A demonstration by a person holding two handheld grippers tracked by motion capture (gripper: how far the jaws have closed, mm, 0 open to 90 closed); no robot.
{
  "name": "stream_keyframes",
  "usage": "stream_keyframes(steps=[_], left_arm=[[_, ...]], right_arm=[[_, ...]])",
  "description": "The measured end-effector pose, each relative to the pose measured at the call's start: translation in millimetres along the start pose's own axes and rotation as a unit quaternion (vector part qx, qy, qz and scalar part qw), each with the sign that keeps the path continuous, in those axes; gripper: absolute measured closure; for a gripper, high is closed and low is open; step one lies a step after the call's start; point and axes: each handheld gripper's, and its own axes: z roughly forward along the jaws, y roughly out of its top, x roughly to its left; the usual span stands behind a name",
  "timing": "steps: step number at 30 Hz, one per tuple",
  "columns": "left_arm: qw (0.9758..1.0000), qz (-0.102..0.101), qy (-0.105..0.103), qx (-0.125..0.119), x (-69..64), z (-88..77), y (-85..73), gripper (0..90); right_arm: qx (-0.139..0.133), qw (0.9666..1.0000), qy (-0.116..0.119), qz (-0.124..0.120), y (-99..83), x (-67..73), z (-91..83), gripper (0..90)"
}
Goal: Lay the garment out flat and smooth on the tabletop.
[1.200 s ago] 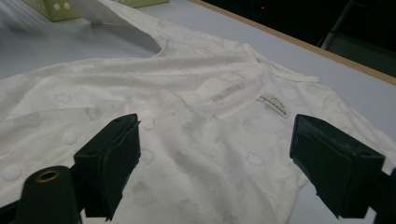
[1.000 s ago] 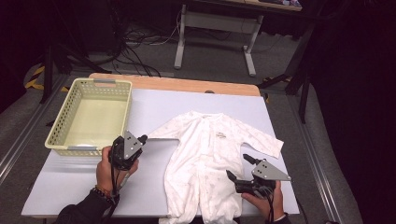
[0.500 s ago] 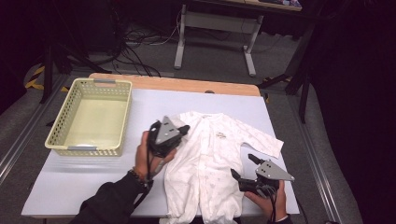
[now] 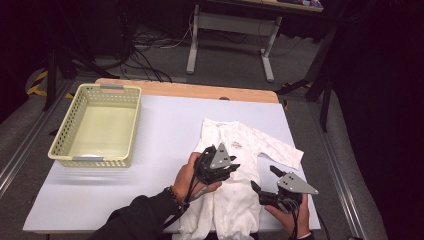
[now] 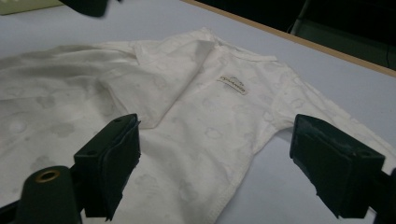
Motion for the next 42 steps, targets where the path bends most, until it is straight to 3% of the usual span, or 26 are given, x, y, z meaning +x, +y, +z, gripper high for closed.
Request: stream_keyframes(steps=[1, 2, 3, 6, 8, 11, 15, 16, 18, 20, 24, 28, 31, 32, 35, 38, 42], left_arm=[[1.0000, 0.001, 0.002, -0.003, 0.7, -9.5, -1.6, 61.2], [0.9999, 0.004, 0.005, -0.011, 3.4, -30.4, -7.7, 58.7], [0.9999, 0.003, 0.007, -0.014, 4.2, -37.3, -10.5, 55.9], [0.9993, 0.001, 0.032, -0.017, 8.5, -79.4, -37.3, 43.9], [0.9986, -0.003, 0.051, -0.011, 9.6, -97.0, -56.0, 37.7], [0.9968, -0.030, 0.074, 0.001, 11.1, -122.1, -94.2, 26.9], [0.9913, -0.067, 0.111, 0.020, 9.4, -141.4, -138.1, 20.7], [0.9897, -0.087, 0.112, 0.022, 10.3, -144.8, -145.9, 19.7], [0.9884, -0.098, 0.114, 0.020, 11.8, -147.4, -149.0, 18.4], [0.9884, -0.096, 0.117, 0.007, 13.3, -148.2, -146.2, 16.8], [0.9895, -0.081, 0.119, 0.012, 13.4, -144.9, -146.1, 13.9], [0.9898, -0.084, 0.114, 0.014, 14.1, -143.6, -148.5, 13.0], [0.9898, -0.079, 0.116, 0.020, 12.6, -142.8, -148.5, 13.1], [0.9898, -0.078, 0.117, 0.023, 12.1, -142.3, -148.5, 13.1], [0.9896, -0.078, 0.118, 0.024, 12.2, -141.5, -148.3, 13.5], [0.9895, -0.078, 0.118, 0.027, 12.7, -140.2, -148.7, 13.6], [0.9894, -0.075, 0.120, 0.031, 12.5, -139.6, -148.5, 14.2]], right_arm=[[-0.001, 1.0000, 0.002, -0.001, 0.7, 1.0, -0.4, 18.4], [0.000, 1.0000, 0.002, -0.003, 1.2, 1.7, -0.5, 19.0], [-0.001, 1.0000, 0.005, -0.008, 2.7, 3.0, -0.8, 20.5], [-0.001, 0.9998, 0.015, -0.014, 8.3, 6.3, -0.2, 24.8], [-0.007, 0.9992, 0.026, -0.030, 15.7, 11.5, 1.0, 28.4], [-0.010, 0.9976, 0.049, -0.048, 28.8, 21.9, 7.3, 36.9], [0.002, 0.9944, 0.073, -0.077, 41.5, 33.9, 20.8, 48.6], [0.008, 0.9925, 0.085, -0.088, 46.3, 37.6, 27.6, 57.7], [0.015, 0.9901, 0.098, -0.099, 52.7, 41.6, 41.3, 61.8], [0.027, 0.9883, 0.113, -0.099, 56.4, 43.6, 58.8, 67.9], [0.077, 0.9834, 0.119, -0.113, 56.9, 50.4, 94.1, 64.3], [0.104, 0.9781, 0.126, -0.130, 55.7, 61.0, 108.3, 49.7], [0.126, 0.9741, 0.116, -0.147, 50.7, 66.9, 116.4, 50.7], [0.132, 0.9727, 0.112, -0.155, 48.5, 67.9, 118.6, 55.8], [0.126, 0.9749, 0.095, -0.158, 46.3, 67.4, 118.4, 70.8], [0.106, 0.9804, 0.078, -0.146, 48.0, 62.8, 111.3, 83.9], [0.085, 0.9872, 0.053, -0.124, 50.1, 54.8, 99.1, 87.7]])
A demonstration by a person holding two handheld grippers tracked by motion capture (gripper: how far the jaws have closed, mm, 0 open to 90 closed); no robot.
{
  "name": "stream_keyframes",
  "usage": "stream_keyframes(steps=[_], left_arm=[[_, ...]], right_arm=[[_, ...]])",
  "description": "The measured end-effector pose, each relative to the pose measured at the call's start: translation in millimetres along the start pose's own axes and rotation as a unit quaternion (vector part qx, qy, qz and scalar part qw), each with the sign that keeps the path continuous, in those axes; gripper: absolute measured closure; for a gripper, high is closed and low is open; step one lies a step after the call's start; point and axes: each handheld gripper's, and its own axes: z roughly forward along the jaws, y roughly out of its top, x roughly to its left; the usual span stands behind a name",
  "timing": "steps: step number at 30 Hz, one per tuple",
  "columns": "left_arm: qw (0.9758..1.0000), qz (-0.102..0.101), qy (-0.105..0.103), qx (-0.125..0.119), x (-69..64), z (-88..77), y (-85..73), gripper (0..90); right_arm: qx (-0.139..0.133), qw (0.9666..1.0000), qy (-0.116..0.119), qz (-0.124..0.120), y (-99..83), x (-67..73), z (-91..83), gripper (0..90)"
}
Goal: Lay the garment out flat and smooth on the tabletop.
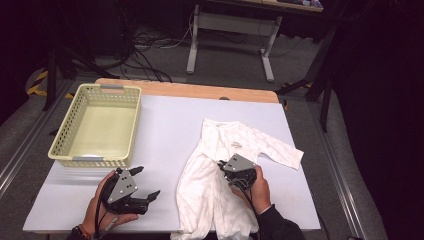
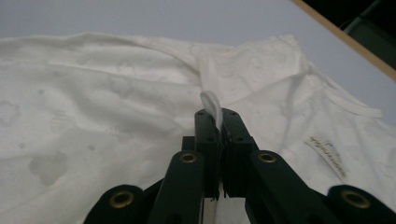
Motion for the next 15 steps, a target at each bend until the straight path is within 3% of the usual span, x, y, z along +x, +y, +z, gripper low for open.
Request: stream_keyframes(steps=[5, 15], left_arm=[[1.0000, 0.003, 0.002, -0.005, -1.1, 0.0, 0.8, 14.9], [1.0000, 0.003, 0.001, -0.002, -0.3, -0.6, 0.5, 14.9]], right_arm=[[-0.028, 0.9988, -0.021, 0.034, -3.7, -10.3, -17.9, 87.7], [-0.036, 0.9953, -0.046, 0.077, -15.7, -26.1, -41.0, 87.3]])
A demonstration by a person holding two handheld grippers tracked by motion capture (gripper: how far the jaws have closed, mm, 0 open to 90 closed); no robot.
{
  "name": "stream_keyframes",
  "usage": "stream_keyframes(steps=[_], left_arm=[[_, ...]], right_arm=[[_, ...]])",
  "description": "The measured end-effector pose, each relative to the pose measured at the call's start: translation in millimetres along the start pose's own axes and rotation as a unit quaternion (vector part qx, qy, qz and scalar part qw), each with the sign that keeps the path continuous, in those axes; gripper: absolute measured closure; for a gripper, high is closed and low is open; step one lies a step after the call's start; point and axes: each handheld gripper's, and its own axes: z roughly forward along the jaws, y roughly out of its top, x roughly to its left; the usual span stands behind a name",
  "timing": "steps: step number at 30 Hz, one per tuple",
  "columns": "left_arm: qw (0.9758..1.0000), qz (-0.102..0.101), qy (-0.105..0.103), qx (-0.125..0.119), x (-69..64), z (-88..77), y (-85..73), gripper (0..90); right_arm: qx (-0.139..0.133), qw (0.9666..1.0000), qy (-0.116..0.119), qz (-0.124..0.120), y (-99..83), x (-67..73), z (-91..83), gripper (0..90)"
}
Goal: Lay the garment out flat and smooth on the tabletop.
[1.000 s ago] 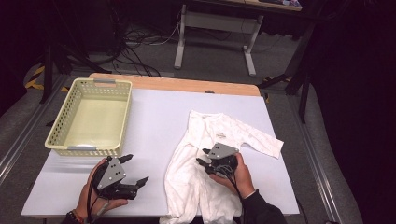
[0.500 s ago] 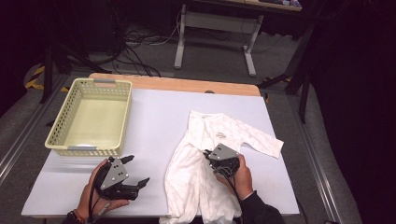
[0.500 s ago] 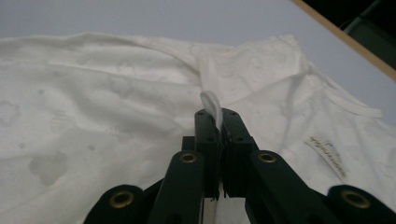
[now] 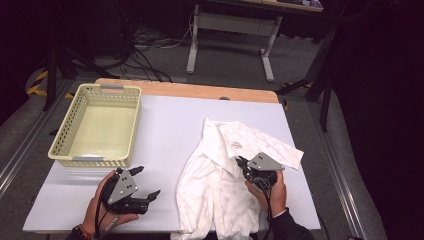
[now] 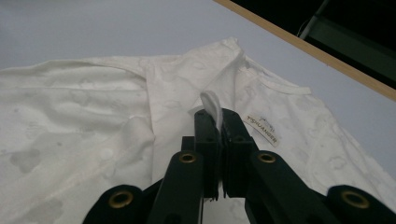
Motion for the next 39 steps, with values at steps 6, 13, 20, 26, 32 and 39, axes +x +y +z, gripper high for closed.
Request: stream_keyframes(steps=[6, 13, 20, 26, 32, 39], left_arm=[[1.0000, -0.001, -0.001, 0.000, 0.1, -0.2, -0.3, 14.9], [1.0000, -0.001, -0.002, 0.000, -0.2, 0.0, -0.1, 14.8], [1.0000, -0.002, -0.002, 0.000, 0.3, -0.1, -0.4, 14.8], [1.0000, 0.000, -0.004, 0.004, 0.2, 0.9, -0.2, 14.7], [1.0000, 0.000, -0.003, 0.004, -0.2, 1.3, -0.3, 14.7], [1.0000, 0.002, -0.005, 0.004, -0.7, 1.2, -0.4, 14.6]], right_arm=[[0.011, 0.9992, -0.011, 0.037, -13.7, -11.2, -8.6, 85.8], [0.036, 0.9969, -0.015, 0.068, -34.6, -22.9, -14.2, 78.7], [0.027, 0.9929, -0.077, 0.087, -45.6, -47.9, -33.8, 66.3], [0.017, 0.9818, -0.142, 0.125, -65.1, -87.5, -46.7, 68.9], [0.065, 0.9702, -0.166, 0.164, -87.0, -117.8, -42.0, 67.5], [0.106, 0.9591, -0.171, 0.199, -98.1, -131.3, -34.9, 61.7]])
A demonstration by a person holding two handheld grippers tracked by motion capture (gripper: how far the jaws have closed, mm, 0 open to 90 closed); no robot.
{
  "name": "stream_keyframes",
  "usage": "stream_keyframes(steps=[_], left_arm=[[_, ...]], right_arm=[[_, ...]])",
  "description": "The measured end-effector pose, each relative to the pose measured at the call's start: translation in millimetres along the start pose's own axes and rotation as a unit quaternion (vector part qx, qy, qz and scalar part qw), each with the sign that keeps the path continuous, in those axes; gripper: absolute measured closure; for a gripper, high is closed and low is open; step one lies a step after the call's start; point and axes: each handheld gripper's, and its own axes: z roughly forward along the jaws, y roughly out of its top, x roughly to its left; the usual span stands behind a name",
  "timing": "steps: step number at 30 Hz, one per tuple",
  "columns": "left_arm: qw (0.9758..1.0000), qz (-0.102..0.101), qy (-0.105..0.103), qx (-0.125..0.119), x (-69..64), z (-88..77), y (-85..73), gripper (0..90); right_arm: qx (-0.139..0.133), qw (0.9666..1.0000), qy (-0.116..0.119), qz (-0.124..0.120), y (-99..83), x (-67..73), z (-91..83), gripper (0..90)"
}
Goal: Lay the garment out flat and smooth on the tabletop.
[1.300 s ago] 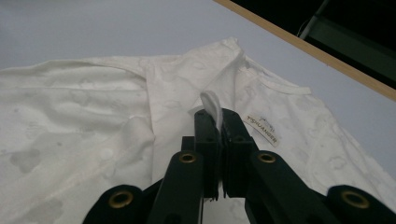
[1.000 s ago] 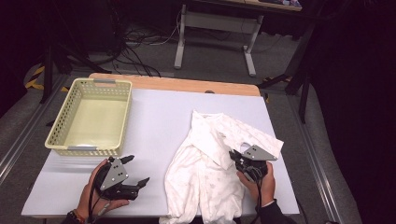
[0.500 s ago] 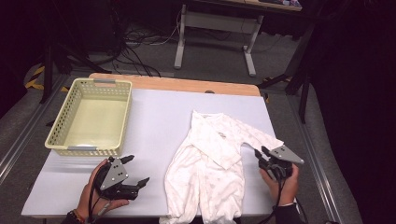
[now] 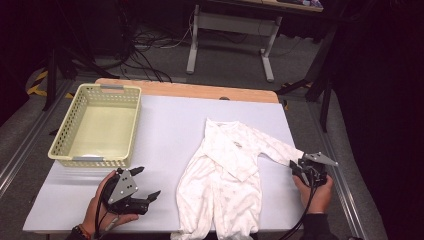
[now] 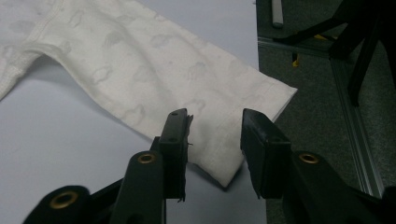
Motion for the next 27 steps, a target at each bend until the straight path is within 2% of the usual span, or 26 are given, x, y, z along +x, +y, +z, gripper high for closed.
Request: stream_keyframes(steps=[1, 3, 6, 9, 12, 17, 23, 27], left_arm=[[1.0000, 0.000, 0.001, 0.000, 0.0, 0.1, 0.0, 14.6], [1.0000, 0.002, -0.001, 0.001, -0.2, 0.3, 0.1, 14.6], [1.0000, 0.003, -0.003, 0.004, -0.7, 0.8, 0.1, 14.6], [1.0000, 0.003, -0.004, 0.005, -1.5, 1.6, 0.1, 14.6], [1.0000, 0.005, -0.004, 0.007, -1.7, 2.0, -0.1, 14.6], [1.0000, 0.004, -0.004, 0.002, -1.5, 1.4, 0.0, 14.6], [1.0000, 0.001, -0.003, 0.004, 0.0, 1.7, -0.8, 14.6], [1.0000, 0.001, -0.004, 0.005, -0.5, 2.0, -1.1, 14.6]], right_arm=[[0.010, 0.9999, 0.001, 0.001, 0.4, 0.0, 2.2, 61.1], [0.012, 0.9999, 0.003, 0.007, 0.9, -0.6, 2.7, 61.5], [0.014, 0.9997, 0.015, 0.010, 0.8, -0.5, 3.3, 69.0], [0.014, 0.9996, 0.026, 0.000, 1.6, -0.1, 4.1, 80.0], [0.018, 0.9997, 0.016, -0.005, 2.4, 0.6, 4.6, 88.6], [0.013, 0.9997, 0.017, -0.011, 2.3, 0.7, 3.5, 90.0], [-0.024, 0.9993, 0.012, -0.024, 6.0, 4.9, -5.7, 90.0], [-0.059, 0.9971, 0.016, -0.045, 14.7, 17.2, -18.9, 90.0]])
